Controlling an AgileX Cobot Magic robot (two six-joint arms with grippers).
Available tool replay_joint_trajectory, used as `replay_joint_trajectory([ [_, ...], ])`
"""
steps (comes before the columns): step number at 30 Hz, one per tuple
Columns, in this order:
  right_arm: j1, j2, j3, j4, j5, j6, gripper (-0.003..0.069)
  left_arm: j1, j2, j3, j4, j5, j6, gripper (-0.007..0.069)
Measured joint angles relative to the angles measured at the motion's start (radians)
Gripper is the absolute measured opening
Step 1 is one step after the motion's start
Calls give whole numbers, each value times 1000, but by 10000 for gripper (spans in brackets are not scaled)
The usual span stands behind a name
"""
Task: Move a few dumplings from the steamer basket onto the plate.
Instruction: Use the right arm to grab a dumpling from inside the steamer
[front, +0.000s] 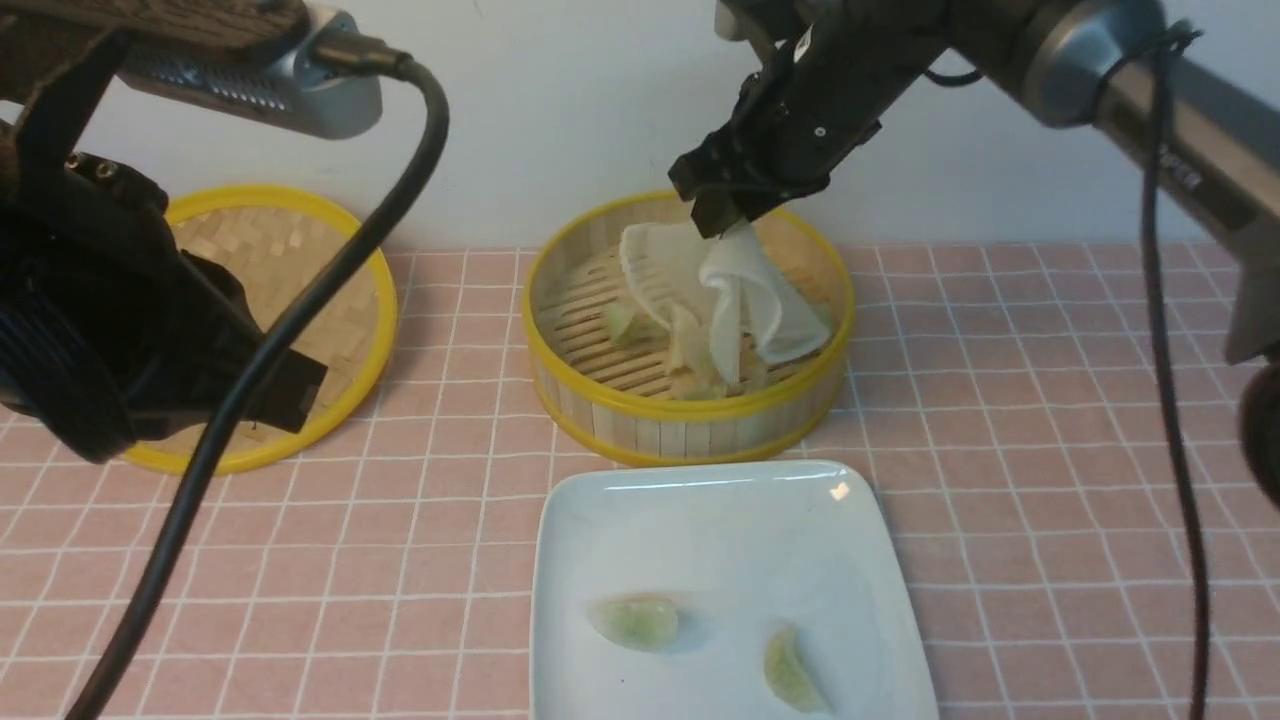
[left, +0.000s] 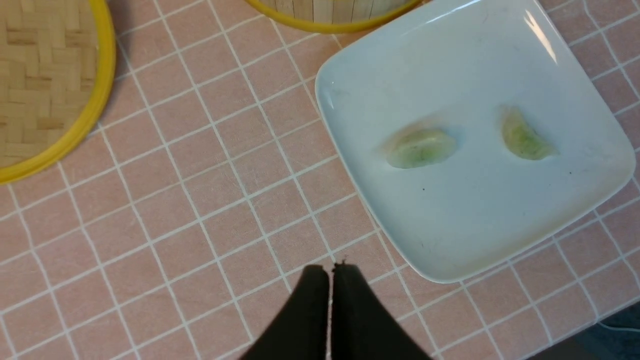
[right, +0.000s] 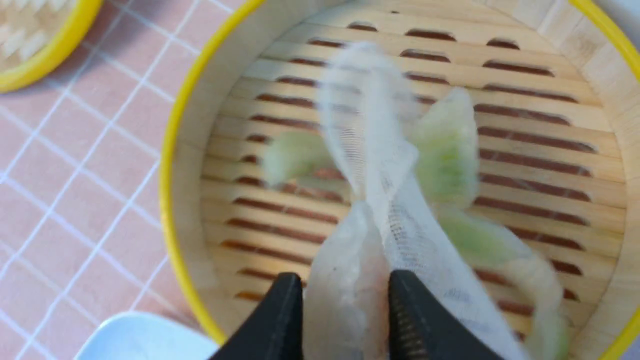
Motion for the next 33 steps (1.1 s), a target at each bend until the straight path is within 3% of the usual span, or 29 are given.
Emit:
replay_joint_trajectory([
  [20, 3, 113, 88, 15, -6, -4, 204, 0, 0, 0, -1, 0, 15, -6],
  [23, 3, 113, 88, 15, -15, -4, 248, 0, 0, 0, -1, 0, 16, -6],
  [28, 4, 113, 88, 15, -26, -4, 392, 0, 0, 0, -1, 0, 16, -6],
  [33, 4, 113, 88, 15, -26, -4, 394, 0, 0, 0, -1, 0, 18, -6],
])
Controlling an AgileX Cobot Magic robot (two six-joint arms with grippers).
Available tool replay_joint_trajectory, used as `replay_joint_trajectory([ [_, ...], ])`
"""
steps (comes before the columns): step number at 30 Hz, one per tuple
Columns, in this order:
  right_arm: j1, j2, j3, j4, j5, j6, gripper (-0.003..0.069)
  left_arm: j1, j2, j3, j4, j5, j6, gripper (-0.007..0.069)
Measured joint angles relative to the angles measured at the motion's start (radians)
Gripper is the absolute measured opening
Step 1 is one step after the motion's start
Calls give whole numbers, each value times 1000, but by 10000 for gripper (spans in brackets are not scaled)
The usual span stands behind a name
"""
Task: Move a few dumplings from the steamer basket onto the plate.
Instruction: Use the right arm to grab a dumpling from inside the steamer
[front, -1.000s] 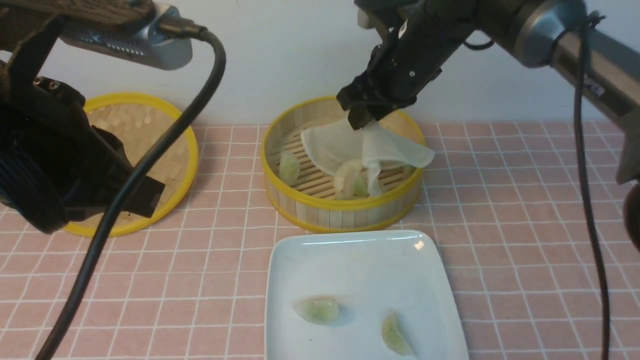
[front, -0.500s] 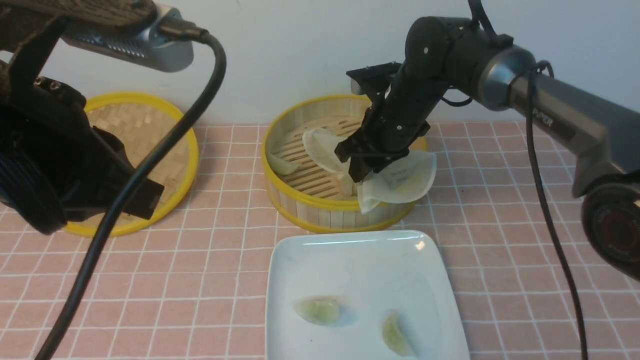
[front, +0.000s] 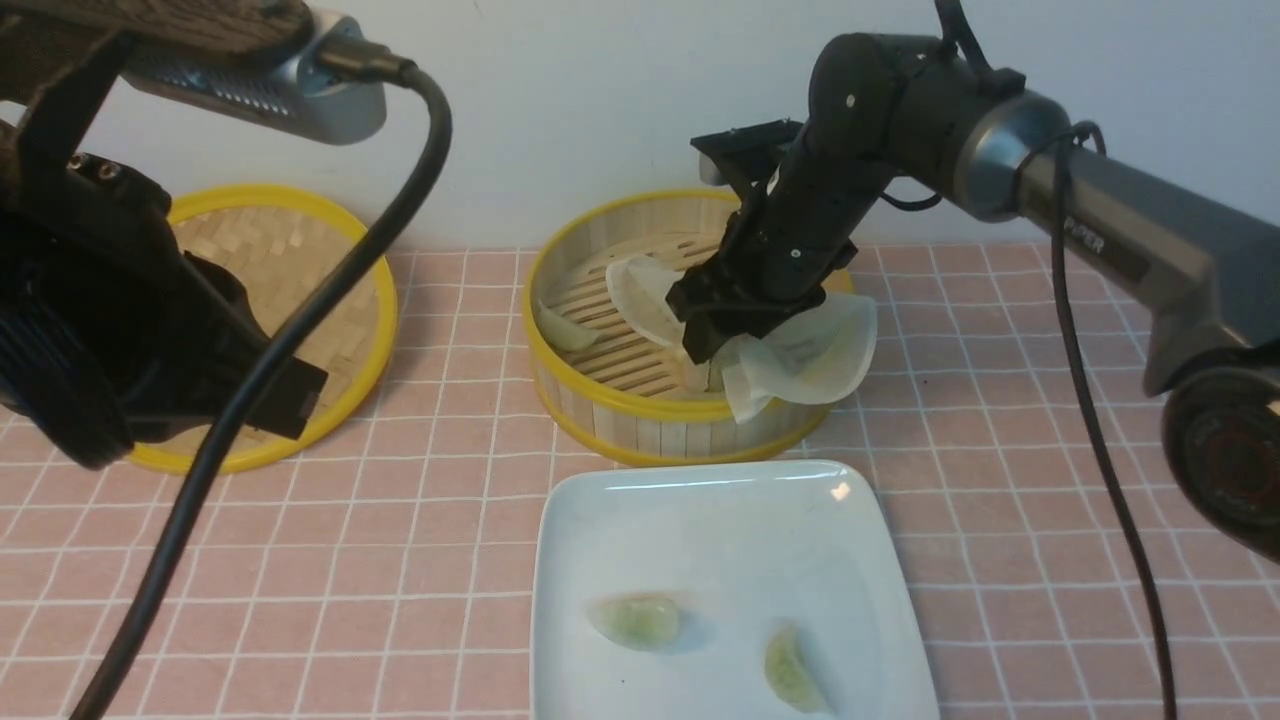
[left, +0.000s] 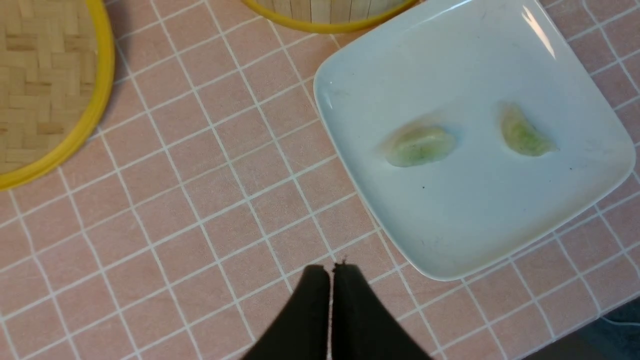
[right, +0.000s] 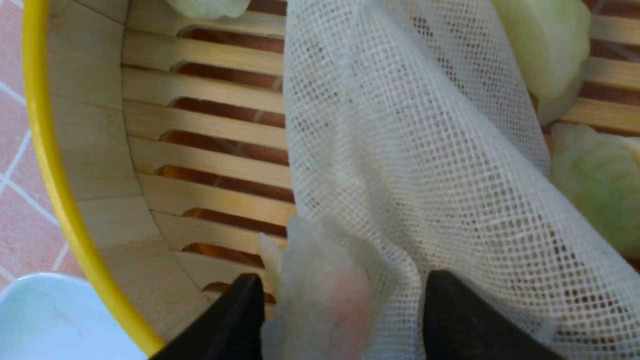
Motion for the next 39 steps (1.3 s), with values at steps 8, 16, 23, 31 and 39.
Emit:
replay_joint_trajectory([
  [8, 0, -8, 0, 0, 0, 0, 286, 0, 0, 0, 0, 0, 0, -6],
  [16, 0, -78, -1, -45, -9, 0, 181, 0, 0, 0, 0, 0, 1, -6],
  [23, 0, -76, -1, -65, -39, -3, 178, 0, 0, 0, 0, 0, 1, -6],
  [31, 0, -76, -1, -81, -145, -3, 178, 0, 0, 0, 0, 0, 1, -6],
  [39, 0, -76, -1, -102, -187, -3, 177, 0, 0, 0, 0, 0, 1, -6],
])
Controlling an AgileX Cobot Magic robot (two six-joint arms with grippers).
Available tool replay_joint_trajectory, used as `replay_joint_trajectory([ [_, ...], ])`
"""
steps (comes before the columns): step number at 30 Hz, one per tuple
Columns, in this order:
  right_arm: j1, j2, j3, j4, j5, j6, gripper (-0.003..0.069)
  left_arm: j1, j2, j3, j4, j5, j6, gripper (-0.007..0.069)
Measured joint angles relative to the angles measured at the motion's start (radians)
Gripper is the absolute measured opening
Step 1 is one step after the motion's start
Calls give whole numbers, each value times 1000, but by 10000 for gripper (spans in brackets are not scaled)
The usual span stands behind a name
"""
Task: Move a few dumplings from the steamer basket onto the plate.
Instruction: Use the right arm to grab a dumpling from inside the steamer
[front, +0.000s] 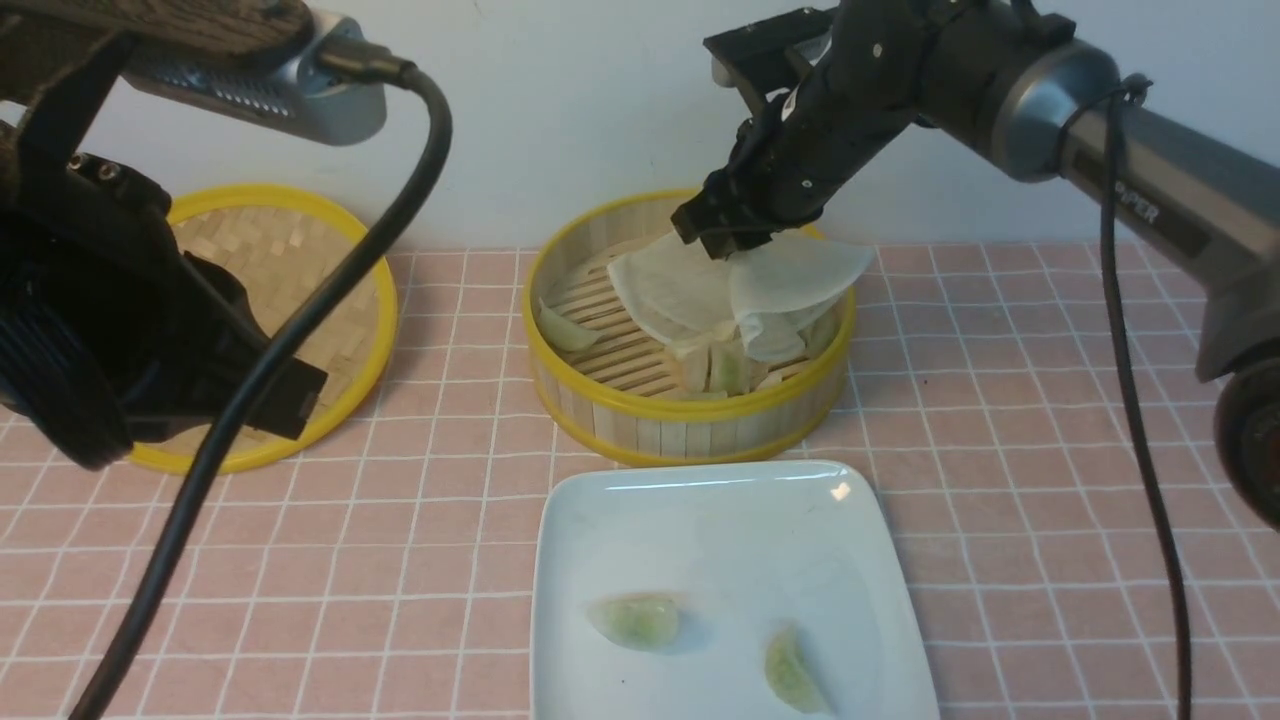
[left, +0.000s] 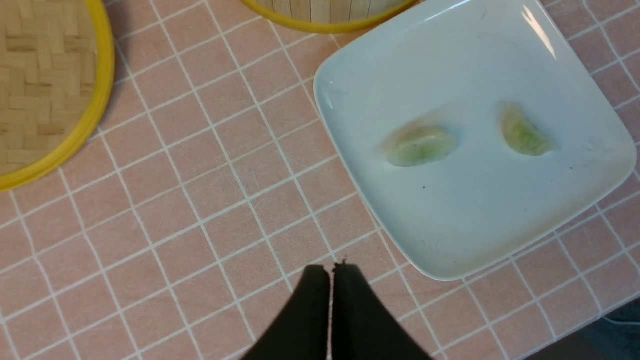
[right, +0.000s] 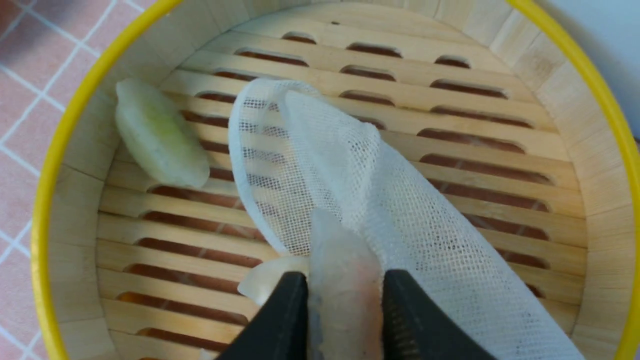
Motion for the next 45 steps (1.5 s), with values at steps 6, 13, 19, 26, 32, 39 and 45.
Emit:
replay_joint_trajectory([
  [6, 0, -9, 0, 24, 6, 0, 177, 0, 0, 0, 0, 0, 1, -6],
  [13, 0, -85, 0, 53, 104, 1, 177, 0, 0, 0, 0, 0, 3, -6],
  [19, 0, -121, 0, 58, 160, 1, 177, 0, 0, 0, 0, 0, 3, -6],
  [26, 0, -80, 0, 67, 172, 5, 177, 0, 0, 0, 0, 0, 3, -6],
  [32, 0, 21, 0, 65, 161, 5, 182, 0, 0, 0, 0, 0, 3, -6],
  [39, 0, 59, 0, 66, 147, 5, 298, 0, 0, 0, 0, 0, 3, -6],
  [45, 0, 59, 0, 69, 137, 5, 340, 0, 0, 0, 0, 0, 3, -6],
])
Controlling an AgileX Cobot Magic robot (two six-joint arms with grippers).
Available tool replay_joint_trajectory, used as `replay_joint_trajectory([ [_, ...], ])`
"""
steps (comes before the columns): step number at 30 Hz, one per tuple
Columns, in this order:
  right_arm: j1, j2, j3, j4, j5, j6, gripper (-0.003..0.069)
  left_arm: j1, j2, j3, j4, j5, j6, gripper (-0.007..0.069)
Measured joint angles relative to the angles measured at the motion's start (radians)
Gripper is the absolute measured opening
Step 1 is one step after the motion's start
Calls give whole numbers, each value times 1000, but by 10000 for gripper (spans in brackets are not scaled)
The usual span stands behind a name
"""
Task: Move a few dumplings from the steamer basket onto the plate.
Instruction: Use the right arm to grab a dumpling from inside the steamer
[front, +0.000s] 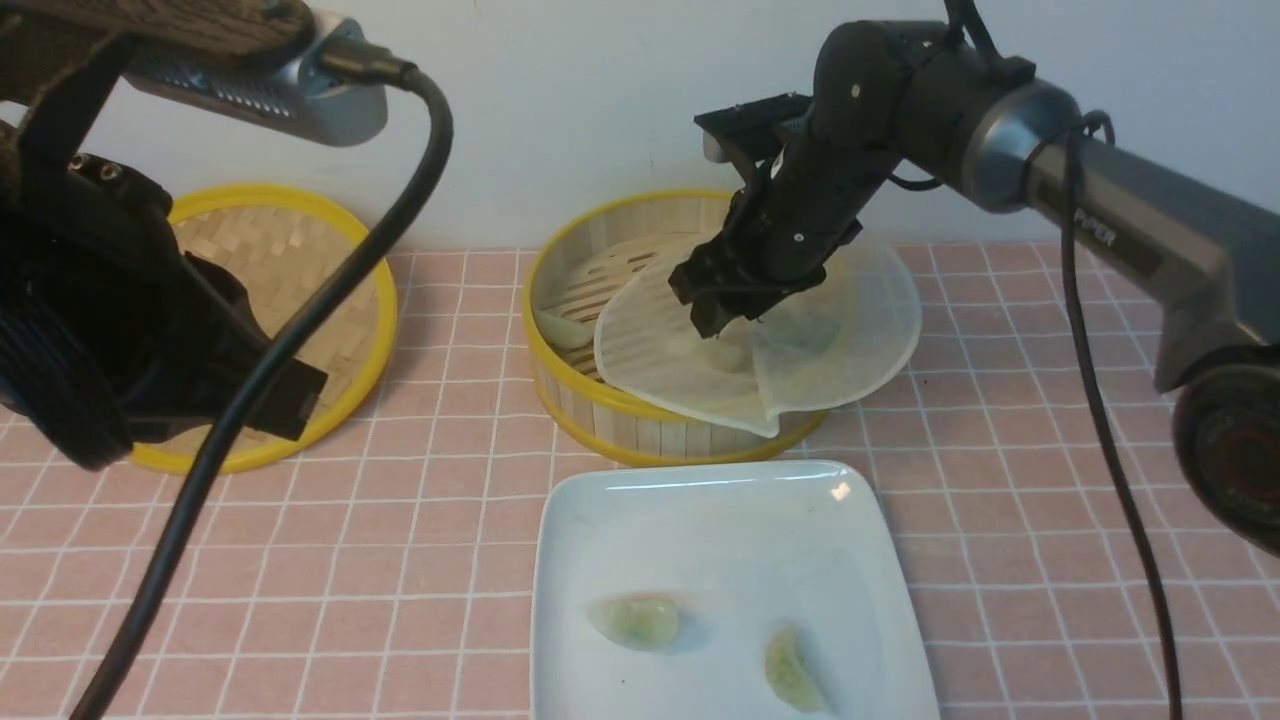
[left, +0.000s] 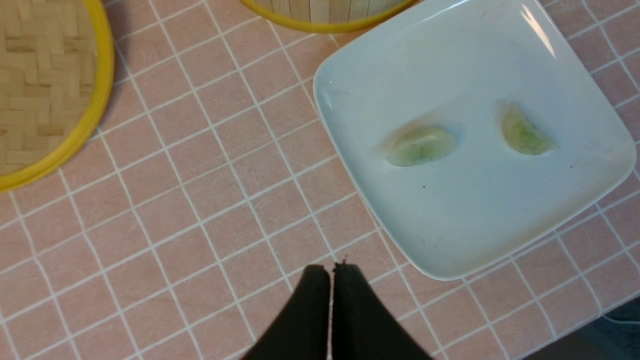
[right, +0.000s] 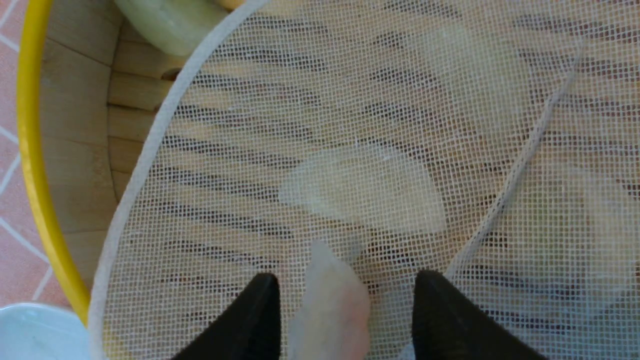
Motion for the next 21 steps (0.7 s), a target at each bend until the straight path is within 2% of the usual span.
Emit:
replay_joint_trajectory([
  [14, 30, 20, 0, 11, -5, -92, 342, 0, 0, 0, 0, 0, 0, -6],
  [21, 31, 45, 0, 11, 27, -82, 342, 0, 0, 0, 0, 0, 0, -6],
])
